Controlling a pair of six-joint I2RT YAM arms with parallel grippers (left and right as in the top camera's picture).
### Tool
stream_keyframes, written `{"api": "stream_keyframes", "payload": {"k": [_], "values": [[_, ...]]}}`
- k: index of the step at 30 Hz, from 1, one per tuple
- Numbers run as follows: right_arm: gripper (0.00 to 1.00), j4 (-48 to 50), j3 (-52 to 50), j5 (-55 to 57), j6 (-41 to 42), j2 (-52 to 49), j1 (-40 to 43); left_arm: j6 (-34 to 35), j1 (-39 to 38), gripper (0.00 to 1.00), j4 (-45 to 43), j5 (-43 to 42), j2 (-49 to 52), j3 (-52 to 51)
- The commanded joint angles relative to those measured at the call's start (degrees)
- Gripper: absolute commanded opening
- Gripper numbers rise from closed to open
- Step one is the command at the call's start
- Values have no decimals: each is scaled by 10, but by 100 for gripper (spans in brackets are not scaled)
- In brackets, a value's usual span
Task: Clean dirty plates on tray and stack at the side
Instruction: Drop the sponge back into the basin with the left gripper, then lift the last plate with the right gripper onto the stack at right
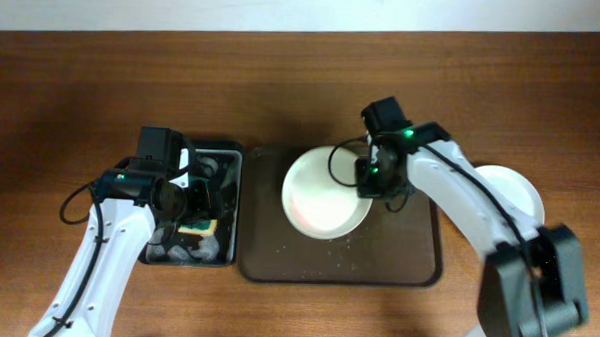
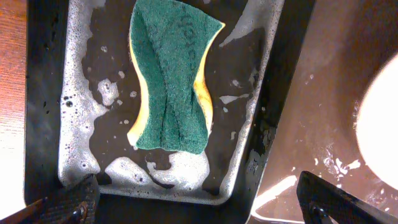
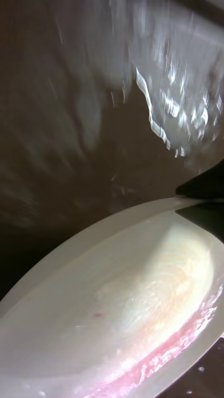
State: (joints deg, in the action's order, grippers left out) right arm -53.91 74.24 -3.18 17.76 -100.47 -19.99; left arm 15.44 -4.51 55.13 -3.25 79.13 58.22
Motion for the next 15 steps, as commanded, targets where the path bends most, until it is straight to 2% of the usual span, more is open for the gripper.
{"api": "stream_keyframes", "payload": {"k": [1,4,11,15], "values": [[4,-25,14,141,-3,62,-3,5,2,99,0,-9,-1,5],[4,-38,14,252,5,82,-34,5,2,99,0,-9,-1,5],[4,-22,16,614,14,83,-258,5,2,99,-3,-9,-1,5],[4,-9,16,691,13,83,-296,5,2,99,-4,-9,-1,5]]}}
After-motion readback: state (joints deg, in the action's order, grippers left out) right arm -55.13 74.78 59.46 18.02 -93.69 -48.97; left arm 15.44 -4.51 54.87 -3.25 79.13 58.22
